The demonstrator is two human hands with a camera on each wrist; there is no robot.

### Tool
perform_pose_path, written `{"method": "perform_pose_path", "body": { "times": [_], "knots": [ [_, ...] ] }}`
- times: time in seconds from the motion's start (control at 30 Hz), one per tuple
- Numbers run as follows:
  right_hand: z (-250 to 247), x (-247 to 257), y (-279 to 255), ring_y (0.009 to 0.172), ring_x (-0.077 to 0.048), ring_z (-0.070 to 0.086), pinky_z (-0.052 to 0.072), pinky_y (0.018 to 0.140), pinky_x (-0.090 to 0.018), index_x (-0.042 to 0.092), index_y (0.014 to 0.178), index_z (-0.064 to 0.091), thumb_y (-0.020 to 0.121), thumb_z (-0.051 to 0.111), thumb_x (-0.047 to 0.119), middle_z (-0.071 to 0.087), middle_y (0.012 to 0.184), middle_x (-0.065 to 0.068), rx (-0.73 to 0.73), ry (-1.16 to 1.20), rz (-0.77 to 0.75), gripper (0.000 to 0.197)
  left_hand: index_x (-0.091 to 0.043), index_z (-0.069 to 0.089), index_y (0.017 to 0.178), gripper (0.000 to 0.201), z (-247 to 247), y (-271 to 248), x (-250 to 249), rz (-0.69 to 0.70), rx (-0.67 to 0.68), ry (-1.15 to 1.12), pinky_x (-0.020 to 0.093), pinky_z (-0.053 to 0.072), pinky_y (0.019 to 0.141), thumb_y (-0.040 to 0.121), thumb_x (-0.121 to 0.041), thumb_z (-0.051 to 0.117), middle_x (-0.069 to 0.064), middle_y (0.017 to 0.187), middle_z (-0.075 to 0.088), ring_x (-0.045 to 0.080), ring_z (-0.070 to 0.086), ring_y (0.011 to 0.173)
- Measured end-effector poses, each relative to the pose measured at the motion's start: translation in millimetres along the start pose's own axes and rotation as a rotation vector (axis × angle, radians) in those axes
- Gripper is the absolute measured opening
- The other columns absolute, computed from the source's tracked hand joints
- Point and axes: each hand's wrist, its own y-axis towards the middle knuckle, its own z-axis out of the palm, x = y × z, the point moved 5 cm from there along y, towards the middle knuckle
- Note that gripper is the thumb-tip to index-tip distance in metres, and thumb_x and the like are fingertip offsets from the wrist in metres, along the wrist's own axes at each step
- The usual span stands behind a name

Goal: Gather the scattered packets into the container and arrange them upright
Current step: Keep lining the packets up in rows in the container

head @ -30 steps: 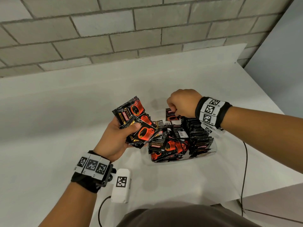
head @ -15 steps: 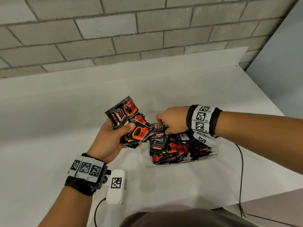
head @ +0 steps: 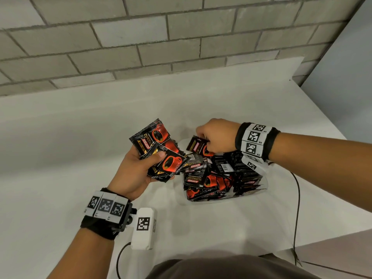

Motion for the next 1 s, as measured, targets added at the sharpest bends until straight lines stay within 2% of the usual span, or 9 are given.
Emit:
{"method": "perform_pose_path", "body": {
  "times": [0.1,0.17,0.27,0.37,0.47,0.63,0.77,0.9,1.0],
  "knots": [
    [-4.4,-3.7,-4.0,0.059,-0.002,0.048,0.037,0.049,-0.023,0.027,0.133,0.045,0.081,0.067,0.009,0.054,0.075,0.009,-0.024,0.111,-0.049,0.06,-0.014,0.054,0.138,0.055,1.0,0.7,0.9,-0.005,0.002,-0.002,0.054,0.062,0.07,0.086,-0.009,0.068,0.013,0.125,0.072,0.043,0.072,0.106],
    [-8.1,-3.6,-6.8,0.059,0.002,0.049,0.037,0.05,-0.014,0.038,0.141,0.042,0.082,0.066,0.007,0.051,0.073,0.016,-0.04,0.154,-0.089,0.071,-0.014,0.053,0.139,0.056,1.4,0.9,1.0,-0.006,0.006,-0.001,0.054,0.062,0.07,0.086,-0.009,0.068,0.013,0.126,0.072,0.042,0.072,0.106],
    [-13.7,-5.4,-5.8,0.064,0.0,0.052,0.04,0.059,-0.019,0.031,0.135,0.056,0.085,0.06,0.006,0.048,0.069,0.022,-0.11,0.14,-0.094,0.056,-0.016,0.054,0.138,0.056,0.9,1.3,1.9,-0.01,0.005,-0.002,0.054,0.062,0.07,0.085,-0.009,0.068,0.013,0.126,0.072,0.042,0.073,0.106],
    [-14.5,-9.4,-5.2,0.067,-0.012,0.055,0.043,0.063,-0.026,0.023,0.124,0.064,0.089,0.056,0.009,0.066,0.08,0.003,-0.166,0.168,-0.04,0.038,-0.018,0.055,0.136,0.054,1.2,1.4,2.2,-0.01,0.003,0.003,0.054,0.062,0.07,0.084,-0.01,0.068,0.011,0.124,0.073,0.041,0.073,0.106],
    [-16.6,-13.2,-8.7,0.071,-0.018,0.056,0.041,0.062,-0.026,0.016,0.11,0.066,0.09,0.059,0.013,0.068,0.087,-0.004,-0.204,0.206,-0.008,0.021,-0.018,0.055,0.135,0.053,1.8,1.0,1.4,-0.006,0.004,0.005,0.055,0.062,0.07,0.084,-0.009,0.068,0.011,0.124,0.073,0.041,0.073,0.106],
    [-22.1,-22.3,-17.1,0.069,-0.022,0.056,0.043,0.06,-0.028,0.011,0.088,0.064,0.086,0.066,0.026,0.061,0.072,-0.001,-0.239,0.258,0.056,0.015,-0.016,0.055,0.136,0.052,4.6,2.0,1.7,-0.011,0.004,0.016,0.055,0.062,0.069,0.086,-0.009,0.068,0.013,0.125,0.072,0.043,0.072,0.105],
    [-20.0,-24.3,-19.6,0.07,-0.018,0.057,0.044,0.063,-0.03,0.017,0.087,0.066,0.092,0.064,0.047,0.062,0.077,-0.001,-0.233,0.252,0.059,0.031,-0.013,0.053,0.138,0.055,9.8,3.2,3.0,-0.018,0.012,0.024,0.056,0.062,0.069,0.086,-0.01,0.069,0.015,0.125,0.072,0.044,0.072,0.106],
    [-20.8,-28.0,-17.0,0.087,-0.023,0.055,0.047,0.081,-0.037,0.013,0.102,0.072,0.097,0.059,0.033,0.06,0.096,-0.004,-0.288,0.254,0.046,0.024,-0.014,0.055,0.137,0.049,12.1,3.4,3.3,-0.021,0.014,0.023,0.055,0.062,0.069,0.09,-0.007,0.067,0.014,0.124,0.073,0.043,0.072,0.106],
    [-22.3,-33.5,-17.9,0.089,-0.02,0.059,0.048,0.079,-0.031,0.019,0.109,0.071,0.092,0.065,0.026,0.065,0.095,0.001,-0.257,0.248,0.084,0.02,-0.015,0.056,0.135,0.046,11.3,3.2,2.7,-0.021,0.014,0.022,0.054,0.062,0.068,0.09,-0.006,0.066,0.013,0.123,0.073,0.042,0.073,0.104]
  ]
}}
